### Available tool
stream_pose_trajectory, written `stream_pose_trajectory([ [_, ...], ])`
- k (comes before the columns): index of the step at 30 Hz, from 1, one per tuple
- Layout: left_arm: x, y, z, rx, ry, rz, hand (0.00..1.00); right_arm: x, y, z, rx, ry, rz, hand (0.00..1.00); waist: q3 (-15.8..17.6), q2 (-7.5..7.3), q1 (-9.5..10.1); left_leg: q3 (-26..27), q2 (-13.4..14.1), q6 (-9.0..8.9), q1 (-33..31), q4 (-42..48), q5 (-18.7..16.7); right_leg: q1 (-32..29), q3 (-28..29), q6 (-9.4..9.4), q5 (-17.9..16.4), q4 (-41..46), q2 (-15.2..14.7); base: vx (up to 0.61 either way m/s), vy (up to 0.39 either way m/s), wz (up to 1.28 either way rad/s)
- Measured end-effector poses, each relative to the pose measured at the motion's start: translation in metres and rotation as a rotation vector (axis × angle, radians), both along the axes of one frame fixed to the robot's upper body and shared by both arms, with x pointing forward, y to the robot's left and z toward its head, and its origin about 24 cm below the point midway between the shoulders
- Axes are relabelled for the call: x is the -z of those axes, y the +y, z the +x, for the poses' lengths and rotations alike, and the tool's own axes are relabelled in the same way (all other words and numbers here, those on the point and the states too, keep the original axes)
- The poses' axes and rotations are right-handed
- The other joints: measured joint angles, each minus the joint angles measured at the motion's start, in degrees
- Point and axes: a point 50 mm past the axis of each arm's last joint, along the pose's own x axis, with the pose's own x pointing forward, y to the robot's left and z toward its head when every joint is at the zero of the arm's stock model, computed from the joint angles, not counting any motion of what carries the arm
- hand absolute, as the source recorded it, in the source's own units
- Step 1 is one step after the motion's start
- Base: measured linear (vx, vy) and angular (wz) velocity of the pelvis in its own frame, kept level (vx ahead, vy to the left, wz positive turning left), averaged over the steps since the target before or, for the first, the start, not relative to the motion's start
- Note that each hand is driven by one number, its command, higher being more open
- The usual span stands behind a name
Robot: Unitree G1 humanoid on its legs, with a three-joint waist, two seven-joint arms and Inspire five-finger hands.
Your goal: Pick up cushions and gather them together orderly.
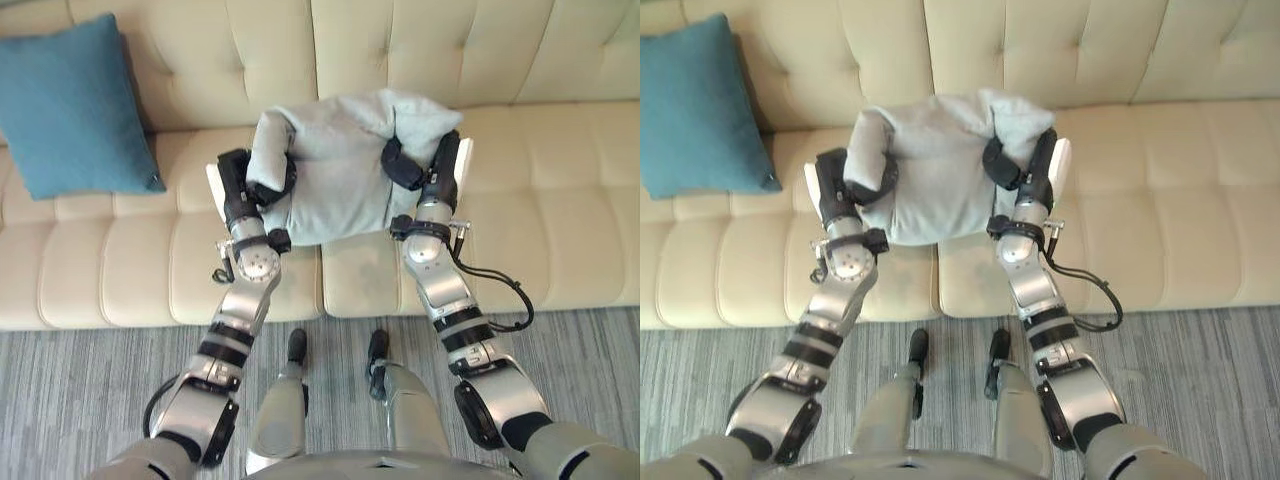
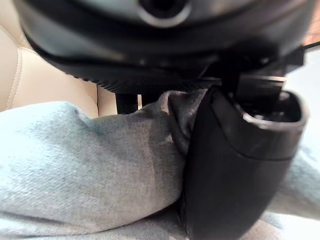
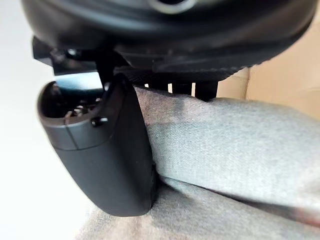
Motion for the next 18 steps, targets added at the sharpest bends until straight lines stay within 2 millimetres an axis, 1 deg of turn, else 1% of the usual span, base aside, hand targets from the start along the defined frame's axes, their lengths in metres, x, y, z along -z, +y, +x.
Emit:
stream_pose_trajectory([
  [3,-0.021,0.0,0.015,-0.017,-0.052,0.007,1.0,-0.018,0.002,0.008,0.013,-0.043,0.046,1.0,3.09,-0.05,0.05,0.1,0.01,-0.16,-2.03,0.97,0.1,-2.1,0.17,-0.35,0.22,0.93,-0.01,-0.05,-0.079,-0.03],
  [4,-0.035,-0.001,0.025,-0.022,-0.082,0.024,1.0,-0.029,0.003,0.013,0.032,-0.067,0.085,1.0,4.25,-0.03,0.02,0.04,0.06,-0.41,-3.44,1.1,0.44,-3.55,0.16,-0.63,0.61,0.97,0.05,-0.07,-0.095,-0.01],
  [7,-0.06,0.0,0.039,-0.041,-0.137,0.048,1.0,-0.047,0.001,0.02,0.062,-0.111,0.14,1.0,6.55,-0.02,0.02,0.06,0.14,-0.56,-4.64,1.08,0.96,-4.71,0.2,-0.81,1.21,0.8,0.14,-0.04,-0.071,-0.01],
  [8,-0.073,0.003,0.044,-0.062,-0.166,0.059,1.0,-0.056,0.0,0.022,0.078,-0.137,0.16,1.0,7.11,-0.02,-0.04,0.03,0.18,-0.56,-5.39,1.07,1.17,-5.41,0.17,-0.9,1.53,0.64,0.19,-0.03,-0.067,-0.01],
  [9,-0.087,0.008,0.049,-0.087,-0.197,0.077,1.0,-0.068,0.0,0.025,0.088,-0.166,0.185,1.0,7.39,-0.01,-0.09,0.01,0.23,-0.68,-6.21,0.88,1.44,-6.22,0.18,-0.91,1.96,0.28,0.29,-0.04,-0.079,-0.01],
  [11,-0.1,0.017,0.053,-0.117,-0.223,0.099,1.0,-0.081,-0.001,0.03,0.104,-0.193,0.197,1.0,7.76,0.06,-0.32,-0.02,0.26,-0.68,-6.49,0.39,1.88,-6.47,0.18,-0.85,2.5,-0.44,0.39,-0.02,-0.057,-0.02],
  [13,-0.122,0.028,0.058,-0.15,-0.264,0.116,1.0,-0.107,-0.008,0.037,0.122,-0.25,0.177,1.0,8.53,0.21,-0.43,-0.29,0.26,-0.61,-6.92,-0.74,2.79,-6.44,0.07,-0.7,3.73,-2.3,0.52,-0.03,-0.053,0.01],
  [14,-0.125,0.029,0.059,-0.154,-0.269,0.119,1.0,-0.111,-0.009,0.038,0.124,-0.259,0.173,1.0,8.69,0.19,-0.44,-0.31,0.26,-0.55,-7.0,-0.88,2.88,-6.44,0.04,-0.67,3.91,-2.57,0.54,-0.03,-0.028,0.03],
  [16,-0.141,0.039,0.063,-0.181,-0.291,0.147,1.0,-0.135,-0.016,0.042,0.136,-0.311,0.16,1.0,9.6,0.25,-0.6,-0.51,0.15,-0.41,-7.49,-1.28,3.42,-6.35,-0.12,-0.51,4.94,-3.94,0.56,-0.02,-0.017,0.02],
  [17,-0.151,0.048,0.064,-0.201,-0.303,0.162,1.0,-0.149,-0.021,0.044,0.145,-0.334,0.157,1.0,10.14,0.2,-0.79,-0.61,0.04,-0.27,-7.55,-1.76,3.9,-6.29,-0.17,-0.42,5.41,-4.64,0.52,-0.04,-0.029,0.03],
  [18,-0.154,0.052,0.064,-0.209,-0.308,0.162,1.0,-0.153,-0.022,0.045,0.147,-0.339,0.159,1.0,10.24,0.22,-0.87,-0.67,0.03,-0.32,-7.55,-2.0,4.1,-6.23,-0.23,-0.39,5.57,-4.91,0.52,-0.04,-0.041,0.04],
])
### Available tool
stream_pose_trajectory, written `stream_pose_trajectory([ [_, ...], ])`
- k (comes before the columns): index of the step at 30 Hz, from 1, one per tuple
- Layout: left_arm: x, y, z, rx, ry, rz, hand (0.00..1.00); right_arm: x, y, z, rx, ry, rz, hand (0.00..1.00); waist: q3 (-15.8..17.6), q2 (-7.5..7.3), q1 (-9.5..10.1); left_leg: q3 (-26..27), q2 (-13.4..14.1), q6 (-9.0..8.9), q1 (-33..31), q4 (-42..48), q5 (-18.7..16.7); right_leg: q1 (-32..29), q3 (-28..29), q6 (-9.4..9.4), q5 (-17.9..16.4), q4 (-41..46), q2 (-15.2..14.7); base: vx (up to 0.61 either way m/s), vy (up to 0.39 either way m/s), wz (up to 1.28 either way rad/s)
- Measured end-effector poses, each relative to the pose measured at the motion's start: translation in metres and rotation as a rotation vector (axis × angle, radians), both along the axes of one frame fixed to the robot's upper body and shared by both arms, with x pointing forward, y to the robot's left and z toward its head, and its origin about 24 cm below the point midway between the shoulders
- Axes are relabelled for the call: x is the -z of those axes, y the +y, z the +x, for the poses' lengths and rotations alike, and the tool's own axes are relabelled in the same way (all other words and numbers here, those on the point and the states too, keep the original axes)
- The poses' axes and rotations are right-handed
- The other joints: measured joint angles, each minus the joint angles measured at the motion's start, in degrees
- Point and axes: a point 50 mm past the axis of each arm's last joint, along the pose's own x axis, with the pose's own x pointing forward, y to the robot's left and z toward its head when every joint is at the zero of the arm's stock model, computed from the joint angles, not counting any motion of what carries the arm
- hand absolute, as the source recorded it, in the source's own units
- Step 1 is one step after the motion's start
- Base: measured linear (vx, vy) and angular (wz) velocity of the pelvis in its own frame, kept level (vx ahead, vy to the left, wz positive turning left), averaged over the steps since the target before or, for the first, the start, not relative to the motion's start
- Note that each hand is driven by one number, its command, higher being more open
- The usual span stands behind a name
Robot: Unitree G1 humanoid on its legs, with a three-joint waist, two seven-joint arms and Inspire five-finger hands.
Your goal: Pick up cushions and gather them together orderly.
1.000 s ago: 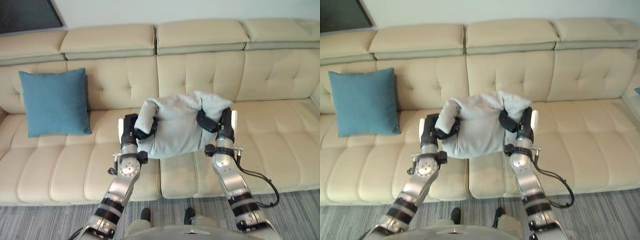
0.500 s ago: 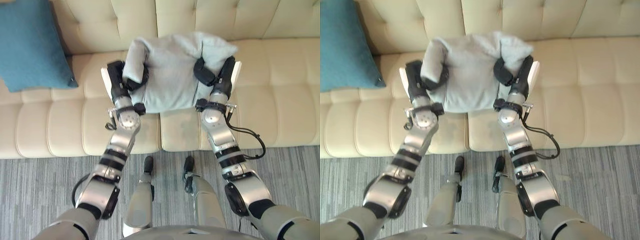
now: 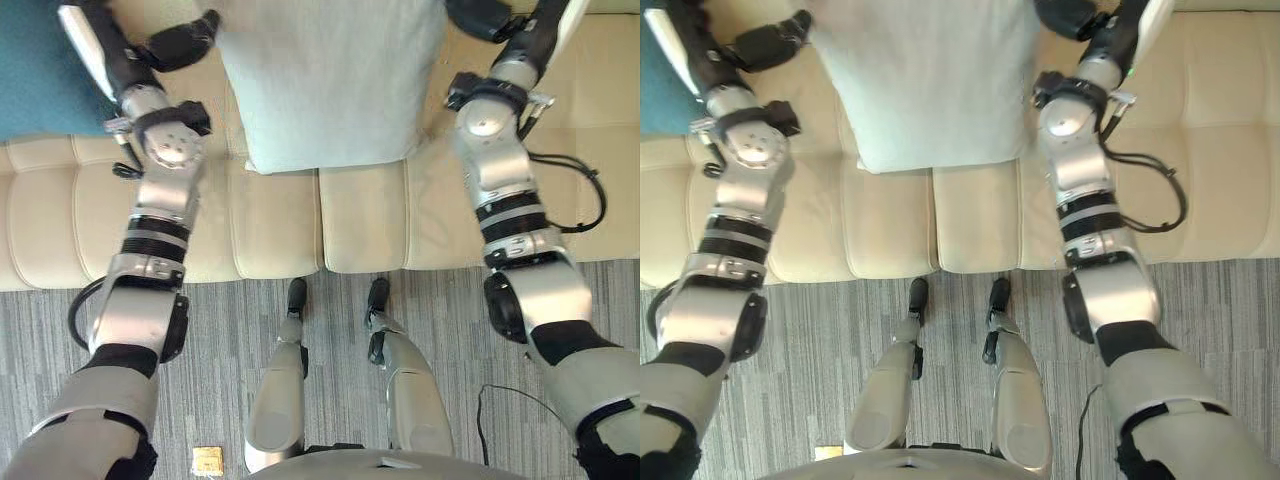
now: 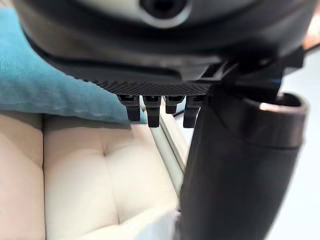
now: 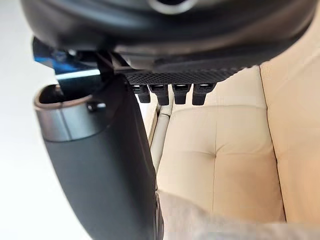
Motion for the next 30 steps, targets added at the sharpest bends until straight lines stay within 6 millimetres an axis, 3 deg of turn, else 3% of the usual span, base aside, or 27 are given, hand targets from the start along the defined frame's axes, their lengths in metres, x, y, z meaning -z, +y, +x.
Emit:
stream_pose_trajectory([
  [5,-0.025,0.047,-0.011,-0.1,-0.084,-0.054,1.0,-0.031,-0.036,0.005,0.071,-0.017,0.01,1.0,1.04,-0.05,-0.22,-1.09,-0.06,-0.1,0.55,-1.01,0.9,1.29,-0.54,0.03,0.91,-1.77,0.06,-0.01,-0.048,0.05],
  [10,-0.025,0.089,-0.019,-0.172,-0.067,-0.152,1.0,-0.045,-0.08,0.0,0.126,-0.02,0.015,1.0,1.08,-0.05,-0.04,-1.82,0.02,-0.07,1.42,-2.46,1.61,2.42,-1.0,0.21,1.5,-3.23,0.18,0.0,-0.06,0.04],
  [13,-0.013,0.104,-0.023,-0.17,-0.046,-0.213,1.0,-0.049,-0.091,-0.002,0.118,-0.024,0.047,1.0,1.09,-0.05,-0.05,-1.82,-0.04,0.06,2.09,-2.95,1.75,3.02,-0.98,0.34,1.64,-3.62,0.11,0.0,-0.048,0.0],
  [16,0.011,0.115,-0.029,-0.158,-0.003,-0.252,1.0,-0.043,-0.097,-0.004,0.088,-0.022,0.073,1.0,1.09,-0.05,-0.06,-1.82,-0.04,0.05,2.9,-3.0,1.75,3.96,-1.03,0.36,1.63,-3.91,0.11,0.02,-0.06,0.0],
  [18,0.041,0.123,-0.044,-0.149,0.033,-0.275,1.0,-0.022,-0.107,-0.013,0.066,-0.027,0.055,1.0,1.09,-0.06,0.08,-1.83,-0.04,0.05,3.32,-3.14,1.75,4.3,-1.01,0.41,1.56,-3.9,0.08,0.02,-0.052,0.01],
  [20,0.086,0.12,-0.061,-0.138,0.106,-0.302,1.0,0.031,-0.125,-0.026,0.069,0.071,0.032,1.0,1.08,-0.06,0.56,-2.19,-0.1,0.07,4.14,-3.39,1.73,5.22,-1.24,0.58,1.25,-3.89,-0.02,0.03,-0.065,0.07],
  [22,0.119,0.112,-0.072,-0.126,0.169,-0.326,1.0,0.07,-0.133,-0.035,0.069,0.17,0.033,1.0,1.07,-0.08,0.63,-2.7,-0.2,0.11,4.93,-3.42,1.66,6.16,-1.54,0.77,0.83,-3.83,-0.18,0.03,-0.051,0.11],
  [23,0.158,0.098,-0.089,-0.101,0.251,-0.377,1.0,0.113,-0.134,-0.05,0.056,0.259,0.08,1.0,0.99,-0.12,0.75,-2.76,-0.22,0.53,5.89,-3.48,0.95,6.95,-1.6,0.88,0.16,-3.41,-0.27,0.03,-0.047,0.05],
  [26,0.25,0.055,-0.139,-0.039,0.525,-0.525,1.0,0.207,-0.117,-0.096,0.003,0.488,0.174,1.0,0.66,-0.24,0.71,-2.73,-0.35,0.82,7.3,-3.17,-0.34,8.21,-1.45,1.34,-0.75,-2.99,-0.41,0.03,-0.045,-0.02],
  [27,0.263,0.048,-0.149,-0.029,0.574,-0.543,1.0,0.222,-0.113,-0.106,-0.004,0.53,0.191,1.0,0.54,-0.28,0.74,-2.68,-0.35,1.02,7.37,-3.08,-0.56,8.21,-1.41,1.37,-0.9,-2.78,-0.42,0.03,-0.054,-0.04],
  [29,0.311,0.022,-0.193,0.018,0.786,-0.595,1.0,0.275,-0.093,-0.149,-0.027,0.696,0.266,1.0,-0.62,-0.44,0.76,-2.18,-0.16,1.1,8.29,-2.4,-1.29,9.01,-1.26,1.29,-1.58,-2.12,-0.3,0.04,-0.078,-0.07],
  [30,0.323,0.017,-0.205,0.033,0.849,-0.606,1.0,0.289,-0.088,-0.163,-0.035,0.75,0.28,1.0,-1.2,-0.49,0.78,-1.85,-0.01,1.05,9.19,-1.66,-2.02,10.12,-1.13,1.31,-1.82,-2.14,-0.13,0.03,-0.061,-0.11],
])
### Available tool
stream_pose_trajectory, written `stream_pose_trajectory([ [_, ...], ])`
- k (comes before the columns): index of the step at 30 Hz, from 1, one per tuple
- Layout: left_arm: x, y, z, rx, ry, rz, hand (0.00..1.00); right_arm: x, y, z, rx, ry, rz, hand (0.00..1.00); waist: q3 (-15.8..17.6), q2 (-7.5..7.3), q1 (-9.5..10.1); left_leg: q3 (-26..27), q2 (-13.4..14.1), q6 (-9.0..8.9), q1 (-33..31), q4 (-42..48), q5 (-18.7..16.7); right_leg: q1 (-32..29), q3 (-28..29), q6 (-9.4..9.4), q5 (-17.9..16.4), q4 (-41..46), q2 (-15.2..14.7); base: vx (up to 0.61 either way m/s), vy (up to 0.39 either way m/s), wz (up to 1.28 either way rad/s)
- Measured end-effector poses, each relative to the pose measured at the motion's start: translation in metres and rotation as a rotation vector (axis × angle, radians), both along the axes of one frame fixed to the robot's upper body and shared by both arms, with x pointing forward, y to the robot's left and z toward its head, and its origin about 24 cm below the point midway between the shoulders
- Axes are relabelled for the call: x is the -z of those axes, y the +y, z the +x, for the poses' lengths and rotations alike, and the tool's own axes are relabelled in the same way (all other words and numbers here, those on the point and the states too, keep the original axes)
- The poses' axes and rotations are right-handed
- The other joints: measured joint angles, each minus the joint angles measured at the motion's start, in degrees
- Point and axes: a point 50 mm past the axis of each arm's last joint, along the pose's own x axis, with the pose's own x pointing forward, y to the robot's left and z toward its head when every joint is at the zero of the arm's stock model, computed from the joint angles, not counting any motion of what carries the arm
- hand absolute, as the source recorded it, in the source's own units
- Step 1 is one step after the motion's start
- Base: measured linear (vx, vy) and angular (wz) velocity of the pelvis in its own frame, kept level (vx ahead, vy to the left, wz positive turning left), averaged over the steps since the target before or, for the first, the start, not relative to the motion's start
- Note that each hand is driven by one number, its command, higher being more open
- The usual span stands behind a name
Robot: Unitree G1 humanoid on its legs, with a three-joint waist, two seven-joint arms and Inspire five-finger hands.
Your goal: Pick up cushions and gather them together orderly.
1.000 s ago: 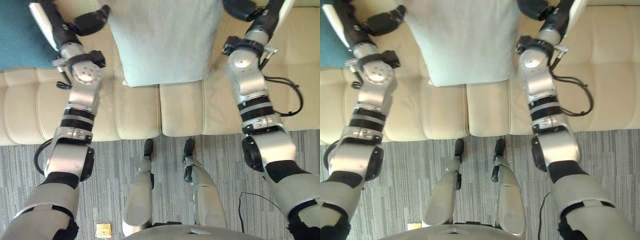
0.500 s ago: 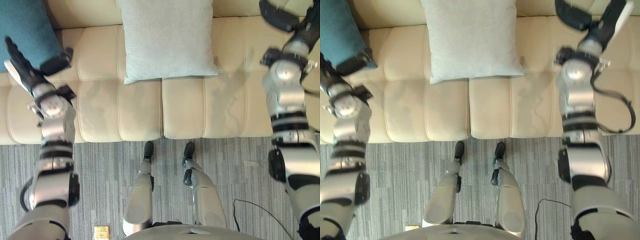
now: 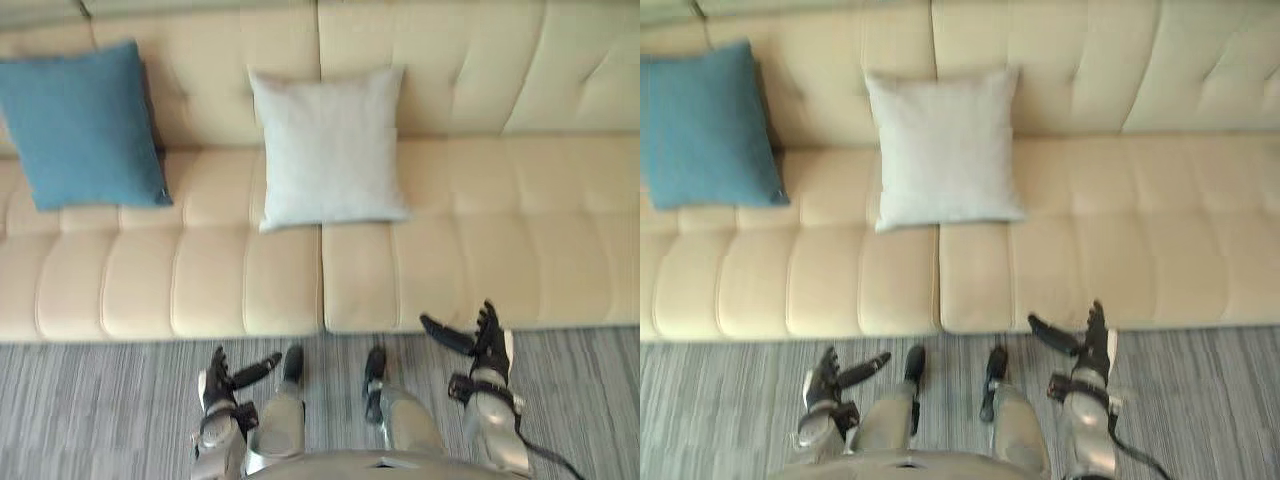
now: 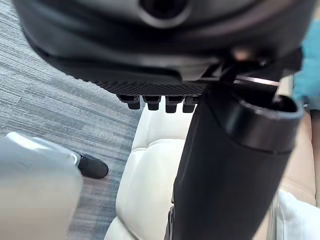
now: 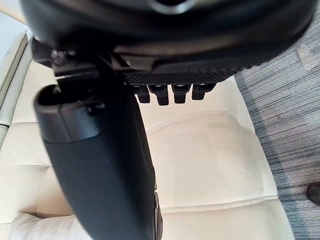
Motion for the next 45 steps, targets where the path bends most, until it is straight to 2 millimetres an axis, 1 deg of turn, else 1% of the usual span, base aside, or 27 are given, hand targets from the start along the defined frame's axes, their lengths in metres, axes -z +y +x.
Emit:
stream_pose_trajectory([
  [1,0.007,-0.002,-0.006,0.011,0.031,-0.008,1.0,0.007,0.002,-0.008,-0.003,0.028,0.005,1.0,-0.63,-0.02,0.02,0.24,0.06,-0.01,0.37,0.43,-0.41,0.52,0.14,0.0,-0.15,-0.02,0.08,0.04,-0.052,-0.14],
  [3,0.036,-0.01,-0.041,0.053,0.187,-0.055,1.0,0.036,0.01,-0.046,-0.017,0.166,0.021,1.0,-6.51,0.09,0.1,0.87,0.58,0.02,1.8,2.29,-2.64,3.28,0.18,0.2,-0.72,-1.69,0.63,0.07,-0.049,-0.15],
  [7,0.061,-0.019,-0.074,0.146,0.351,-0.079,1.0,0.077,0.014,-0.088,-0.042,0.388,0.033,1.0,-13.63,-0.27,-0.13,1.85,1.24,-0.25,5.43,2.69,-4.77,8.12,0.18,0.31,-0.82,-4.44,1.19,0.08,0.001,-0.09],
  [13,0.071,-0.021,-0.082,0.158,0.424,-0.093,1.0,0.11,0.029,-0.12,-0.029,0.568,0.148,1.0,-17.26,0.01,-0.19,3.38,1.67,0.14,8.8,2.11,-5.53,12.0,1.0,0.97,-0.34,-7.36,1.74,0.05,0.003,-0.12],
  [19,0.071,-0.018,-0.077,0.153,0.424,-0.081,1.0,0.115,0.035,-0.112,-0.042,0.589,0.172,1.0,-16.71,-0.8,-0.07,9.26,2.77,-0.31,9.71,6.36,-8.31,11.86,5.46,1.57,1.59,-6.82,2.44,0.02,0.032,-0.47],
  [21,0.067,-0.018,-0.062,0.167,0.393,-0.068,1.0,0.115,0.037,-0.103,-0.052,0.579,0.178,1.0,-15.71,-0.47,0.21,12.6,4.78,0.67,8.3,9.63,-9.17,11.5,5.48,4.35,3.25,-5.81,3.32,-0.1,0.012,-0.29],
  [22,0.063,-0.019,-0.051,0.179,0.365,-0.056,1.0,0.113,0.042,-0.095,-0.061,0.563,0.188,1.0,-15.21,-0.47,0.37,13.57,5.84,0.6,7.75,9.93,-9.12,6.84,2.33,0.48,-4.43,10.35,1.65,-0.1,-0.047,-0.12],
  [23,0.061,-0.017,-0.048,0.182,0.357,-0.046,1.0,0.114,0.045,-0.095,-0.063,0.565,0.198,1.0,-15.35,-0.99,0.31,13.3,5.93,0.54,7.25,11.0,-9.09,5.93,1.14,1.57,-7.99,20.58,-0.8,-0.05,-0.067,-0.02],
  [24,0.061,-0.016,-0.047,0.181,0.354,-0.041,1.0,0.115,0.047,-0.095,-0.064,0.568,0.202,1.0,-15.59,-1.53,0.32,13.27,5.89,0.54,6.98,11.73,-9.09,6.18,1.09,2.74,-9.06,24.12,-2.1,0.0,-0.083,0.16],
  [25,0.059,-0.013,-0.045,0.179,0.348,-0.031,1.0,0.116,0.05,-0.096,-0.07,0.576,0.209,1.0,-15.86,-2.67,0.35,13.29,5.76,0.55,5.7,13.56,-9.09,7.03,1.44,4.43,-10.25,26.98,-3.9,-0.04,-0.195,0.14],
  [26,0.056,-0.012,-0.039,0.178,0.324,-0.024,1.0,0.113,0.052,-0.085,-0.082,0.552,0.207,1.0,-14.8,-3.64,0.87,13.52,6.13,0.6,3.37,16.84,-9.08,7.18,1.08,6.15,-11.09,25.66,-3.23,-0.12,-0.235,0.03],
  [27,0.055,-0.018,-0.034,0.183,0.313,-0.037,1.0,0.111,0.05,-0.081,-0.081,0.543,0.197,1.0,-14.36,-2.81,1.96,13.58,7.45,0.98,2.7,16.46,-8.03,8.82,0.56,6.7,-11.51,20.98,-1.38,-0.15,-0.258,-0.03],
  [28,0.056,-0.025,-0.035,0.188,0.31,-0.053,1.0,0.11,0.047,-0.079,-0.077,0.538,0.186,1.0,-14.27,-2.42,2.7,13.74,8.46,0.45,2.08,15.85,-6.76,10.31,0.23,6.59,-13.66,18.55,-0.33,-0.15,-0.219,-0.02],
  [29,0.054,-0.029,-0.032,0.201,0.298,-0.057,1.0,0.109,0.046,-0.077,-0.075,0.53,0.177,1.0,-14.02,-2.88,3.21,13.51,8.43,-0.31,1.08,15.66,-6.37,10.33,-0.24,3.84,-15.68,17.38,-0.61,-0.17,-0.252,0.34],
  [30,0.051,-0.037,-0.019,0.243,0.275,-0.054,1.0,0.106,0.043,-0.071,-0.073,0.515,0.163,1.0,-13.1,-2.49,3.12,12.74,8.99,-2.62,-1.57,16.06,-5.58,11.34,-2.29,-0.52,-17.71,12.51,0.87,-0.26,-0.264,0.41],
  [31,0.05,-0.044,-0.016,0.259,0.266,-0.068,1.0,0.103,0.042,-0.065,-0.086,0.503,0.146,1.0,-11.69,-0.55,3.61,11.95,10.8,-3.21,-2.07,15.9,-4.7,12.45,-3.69,-1.44,-15.57,10.0,3.21,-0.25,-0.201,0.39],
  [32,0.05,-0.046,-0.016,0.264,0.267,-0.072,1.0,0.103,0.043,-0.064,-0.094,0.502,0.142,1.0,-11.37,-0.09,3.61,11.8,11.37,-3.32,-1.87,15.37,-4.25,12.87,-4.13,-1.93,-15.06,9.31,3.83,-0.24,-0.165,0.26],
  [33,0.05,-0.048,-0.017,0.278,0.269,-0.071,1.0,0.104,0.045,-0.065,-0.111,0.51,0.133,1.0,-11.24,0.09,3.37,12.58,12.18,-4.23,-1.34,13.63,-1.69,13.06,-5.35,-2.33,-14.65,9.3,4.47,-0.2,-0.142,0.28],
  [34,0.05,-0.05,-0.017,0.282,0.269,-0.072,1.0,0.105,0.047,-0.066,-0.121,0.515,0.131,1.0,-11.18,0.03,3.3,14.02,12.39,-4.09,-1.17,12.83,-0.57,12.9,-6.02,-2.88,-14.33,9.29,4.54,-0.21,-0.135,0.32],
  [36,0.05,-0.05,-0.016,0.29,0.27,-0.069,1.0,0.104,0.048,-0.066,-0.121,0.516,0.129,1.0,-11.05,-0.23,3.19,15.04,12.37,-3.93,-1.64,12.81,-0.07,11.98,-6.84,-4.1,-13.35,8.85,4.45,-0.15,-0.058,0.14],
  [37,0.05,-0.05,-0.015,0.292,0.266,-0.064,1.0,0.104,0.048,-0.064,-0.119,0.513,0.127,1.0,-10.87,-0.6,3.2,14.44,11.92,-3.52,-2.42,14.33,-0.8,11.49,-7.07,-4.58,-12.39,8.43,4.08,-0.11,0.008,0.11],
  [38,0.048,-0.05,-0.012,0.296,0.259,-0.062,1.0,0.104,0.048,-0.064,-0.118,0.517,0.127,1.0,-10.72,-0.98,3.08,12.31,10.36,-2.25,-3.73,19.25,-4.33,10.58,-7.48,-5.08,-11.1,7.98,3.18,-0.1,0.03,0.13],
  [39,0.048,-0.05,-0.011,0.297,0.258,-0.062,1.0,0.105,0.048,-0.065,-0.118,0.524,0.128,1.0,-10.61,-1.17,3.01,11.45,9.73,-2.01,-3.85,20.95,-5.8,10.36,-7.53,-4.98,-10.75,7.97,2.75,-0.08,0.052,0.15],
  [41,0.051,-0.052,-0.013,0.303,0.275,-0.065,1.0,0.109,0.048,-0.07,-0.114,0.551,0.133,1.0,-10.56,-1.24,2.4,8.14,7.27,-0.86,-2.54,28.02,-13.49,9.78,-7.32,-3.73,-9.16,7.4,1.53,-0.12,0.137,0.1],
  [43,0.052,-0.05,-0.015,0.297,0.284,-0.066,1.0,0.111,0.05,-0.071,-0.116,0.558,0.14,1.0,-10.56,-1.1,2.19,6.86,6.42,-1.07,-0.99,28.27,-16.23,9.63,-6.77,-3.09,-8.8,7.32,1.57,-0.13,0.18,-0.09],
  [44,0.053,-0.049,-0.015,0.291,0.293,-0.066,1.0,0.114,0.055,-0.075,-0.118,0.577,0.158,1.0,-10.24,-1.53,2.12,6.17,5.52,-1.2,0.22,27.49,-18.25,9.69,-5.5,-1.94,-8.35,7.27,1.35,-0.19,0.226,-0.32],
  [45,0.054,-0.044,-0.017,0.281,0.303,-0.055,1.0,0.117,0.062,-0.078,-0.126,0.589,0.182,1.0,-10.5,-2.0,2.07,7.24,5.3,-0.9,0.96,27.18,-18.5,10.12,-4.54,-1.0,-7.49,6.47,0.92,-0.19,0.21,-0.34],
])
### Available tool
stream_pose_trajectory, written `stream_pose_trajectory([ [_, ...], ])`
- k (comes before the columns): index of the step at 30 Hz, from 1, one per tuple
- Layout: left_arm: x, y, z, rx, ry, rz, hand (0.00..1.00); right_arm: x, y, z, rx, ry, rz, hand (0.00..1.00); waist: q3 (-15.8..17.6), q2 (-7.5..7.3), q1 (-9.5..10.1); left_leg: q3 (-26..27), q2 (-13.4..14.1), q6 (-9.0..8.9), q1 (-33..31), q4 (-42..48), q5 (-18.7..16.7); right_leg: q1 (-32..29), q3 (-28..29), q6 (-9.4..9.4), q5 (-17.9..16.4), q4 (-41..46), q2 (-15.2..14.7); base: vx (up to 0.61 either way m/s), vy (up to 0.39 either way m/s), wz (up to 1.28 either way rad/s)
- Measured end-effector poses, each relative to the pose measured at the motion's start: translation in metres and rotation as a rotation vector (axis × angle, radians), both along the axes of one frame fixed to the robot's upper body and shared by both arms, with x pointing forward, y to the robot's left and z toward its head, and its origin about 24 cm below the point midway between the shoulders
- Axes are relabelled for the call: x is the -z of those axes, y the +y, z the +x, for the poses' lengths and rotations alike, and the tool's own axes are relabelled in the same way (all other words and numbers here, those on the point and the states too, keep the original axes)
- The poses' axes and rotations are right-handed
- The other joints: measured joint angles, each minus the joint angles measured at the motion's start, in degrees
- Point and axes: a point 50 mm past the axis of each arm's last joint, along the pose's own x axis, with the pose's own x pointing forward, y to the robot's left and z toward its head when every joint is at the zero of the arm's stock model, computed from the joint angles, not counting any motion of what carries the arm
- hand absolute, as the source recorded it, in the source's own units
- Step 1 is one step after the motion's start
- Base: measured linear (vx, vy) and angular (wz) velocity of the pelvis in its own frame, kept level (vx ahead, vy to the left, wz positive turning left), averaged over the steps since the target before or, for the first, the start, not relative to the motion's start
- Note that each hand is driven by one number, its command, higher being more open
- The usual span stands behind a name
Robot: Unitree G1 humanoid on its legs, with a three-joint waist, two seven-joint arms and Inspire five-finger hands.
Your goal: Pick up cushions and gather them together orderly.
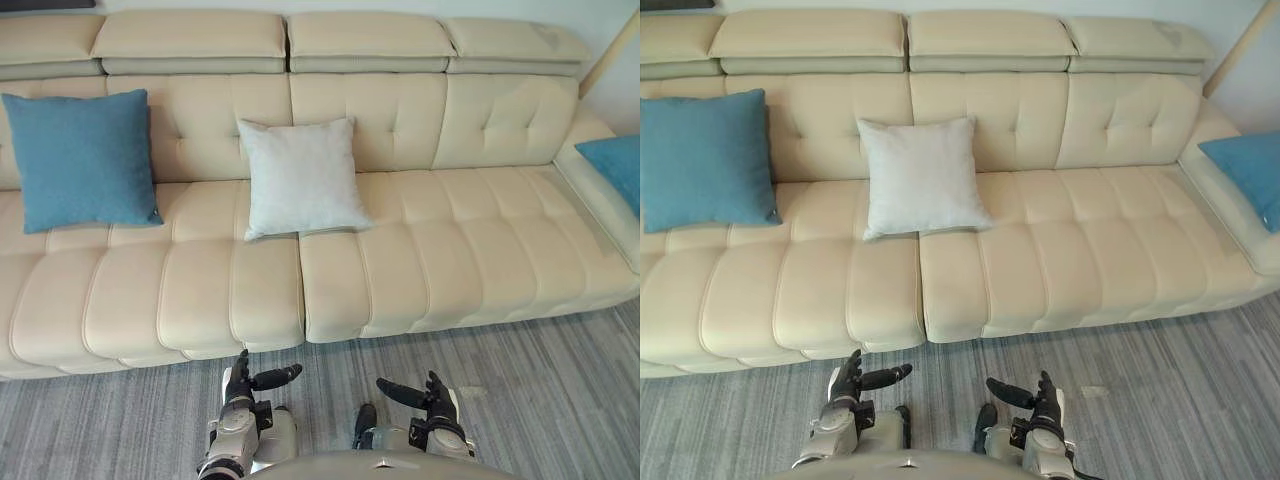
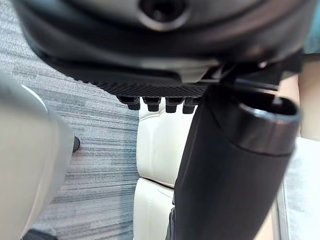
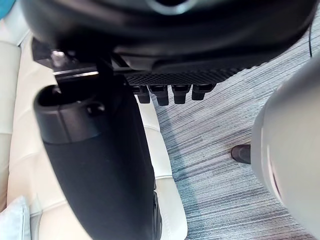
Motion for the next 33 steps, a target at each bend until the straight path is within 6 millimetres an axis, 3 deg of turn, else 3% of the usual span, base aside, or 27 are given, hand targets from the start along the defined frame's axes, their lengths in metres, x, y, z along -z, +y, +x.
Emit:
stream_pose_trajectory([
  [2,0.003,0.007,-0.007,-0.013,0.023,0.022,1.0,0.005,0.007,-0.011,-0.008,0.036,0.033,1.0,-0.87,-0.55,-0.44,1.23,-1.66,0.29,2.09,-2.2,-0.16,1.55,1.74,1.25,2.25,-3.38,-0.74,-0.13,0.198,-0.39],
  [6,0.007,0.008,-0.013,0.012,0.057,0.047,1.0,0.008,0.001,-0.02,0.034,0.058,0.032,1.0,-2.72,-0.51,-0.99,2.56,-4.03,0.49,2.65,-4.79,-0.2,1.83,4.69,2.06,5.62,-9.33,-1.1,-0.04,0.144,-0.38],
  [11,0.012,0.013,-0.02,-0.001,0.104,0.049,1.0,0.008,-0.002,-0.02,0.05,0.062,0.041,1.0,-2.98,0.3,-1.11,8.0,-2.8,2.02,5.38,-4.61,-0.39,1.87,10.92,2.06,9.49,-11.63,1.1,0.06,0.055,-0.79],
  [14,0.014,0.015,-0.022,0.022,0.123,0.068,1.0,0.006,-0.002,-0.012,0.05,0.045,0.043,1.0,-3.02,0.17,-2.01,13.91,-0.81,2.67,6.7,-4.99,-0.61,1.47,13.44,0.87,13.57,-15.9,3.47,0.12,-0.011,-0.97],
  [15,0.014,0.015,-0.021,0.024,0.126,0.067,1.0,0.006,-0.001,-0.011,0.048,0.044,0.044,1.0,-3.02,0.12,-2.15,14.92,-0.35,2.73,6.88,-5.3,-0.57,1.36,12.21,0.23,14.23,-16.7,3.62,0.08,-0.109,-1.08],
  [16,0.015,0.015,-0.023,0.028,0.137,0.064,1.0,0.006,-0.001,-0.006,0.044,0.047,0.048,1.0,-3.03,0.23,-2.38,18.57,0.91,2.86,7.76,-6.44,-0.47,0.93,4.19,-3.52,12.59,-16.64,2.71,0.06,-0.103,-0.96],
  [17,0.015,0.013,-0.022,0.036,0.137,0.061,1.0,0.007,-0.002,-0.004,0.051,0.048,0.048,1.0,-2.6,0.92,-2.66,19.83,1.62,2.79,8.73,-6.94,-0.43,0.83,-2.56,-4.84,11.24,-14.65,1.25,0.09,-0.103,-1.05],
  [18,0.015,0.012,-0.022,0.043,0.136,0.062,1.0,0.008,-0.002,-0.005,0.058,0.059,0.051,1.0,-2.51,1.07,-2.66,21.3,1.98,2.44,10.09,-7.64,-0.23,0.97,-8.64,-5.06,10.11,-13.22,-0.34,0.14,-0.046,-0.84],
  [19,0.015,0.015,-0.023,0.045,0.141,0.067,1.0,0.011,-0.002,-0.01,0.066,0.081,0.057,1.0,-2.45,1.17,-3.01,22.39,2.26,1.86,11.68,-8.67,0.1,1.65,-11.49,-3.9,9.61,-12.91,-0.31,0.18,-0.092,-0.71],
  [23,0.016,0.014,-0.025,0.08,0.151,0.074,1.0,0.014,-0.015,-0.017,0.081,0.115,0.029,1.0,-2.23,1.83,-3.34,19.04,2.8,0.71,14.2,-10.44,0.78,2.11,-6.18,-3.85,9.66,-14.76,3.46,0.13,-0.144,-0.71],
  [25,0.018,0.008,-0.026,0.101,0.161,0.057,1.0,0.015,-0.024,-0.022,0.113,0.123,0.018,1.0,-1.78,2.15,-3.94,18.09,3.67,0.6,14.07,-6.66,0.86,3.63,-5.35,-3.89,9.16,-15.6,4.2,0.09,-0.145,-0.37],
  [27,0.017,0.004,-0.023,0.122,0.15,0.05,1.0,0.017,-0.032,-0.036,0.145,0.152,0.005,1.0,-1.32,2.94,-3.92,16.4,6.59,0.53,11.2,5.35,0.96,6.9,-4.97,-4.35,8.07,-16.44,5.26,0.06,-0.133,-0.16],
  [28,0.016,0.003,-0.021,0.121,0.141,0.049,1.0,0.018,-0.035,-0.041,0.164,0.156,0.005,1.0,-0.79,3.76,-3.87,14.34,8.34,1.36,9.04,13.11,2.59,8.45,-4.5,-4.78,7.48,-16.37,6.17,0.01,-0.113,-0.4],
  [29,0.015,0.005,-0.021,0.111,0.129,0.053,1.0,0.017,-0.035,-0.04,0.164,0.151,0.002,1.0,-0.3,3.64,-3.71,11.14,9.09,2.45,5.26,21.47,6.25,9.86,-2.68,-5.48,6.97,-16.46,6.8,0.03,-0.096,-0.55],
  [30,0.014,0.007,-0.02,0.11,0.124,0.058,1.0,0.016,-0.035,-0.039,0.161,0.143,-0.001,1.0,-0.27,3.51,-3.56,9.78,8.56,1.82,3.64,23.99,5.61,9.99,-1.68,-5.68,6.83,-16.5,6.82,0.07,-0.051,-0.71],
  [31,0.013,0.007,-0.018,0.105,0.114,0.06,1.0,0.014,-0.034,-0.035,0.159,0.125,-0.002,1.0,-0.1,3.51,-3.49,8.5,6.98,1.29,0.95,25.98,2.42,9.86,-0.22,-5.94,6.66,-16.69,6.61,0.09,-0.017,-0.51],
  [33,0.01,0.006,-0.013,0.106,0.088,0.059,1.0,0.013,-0.035,-0.031,0.163,0.113,-0.002,1.0,0.67,3.43,-3.25,7.37,3.85,1.31,-2.48,22.67,-1.66,9.85,1.48,-5.91,6.66,-16.96,6.33,0.09,-0.008,-0.55],
])
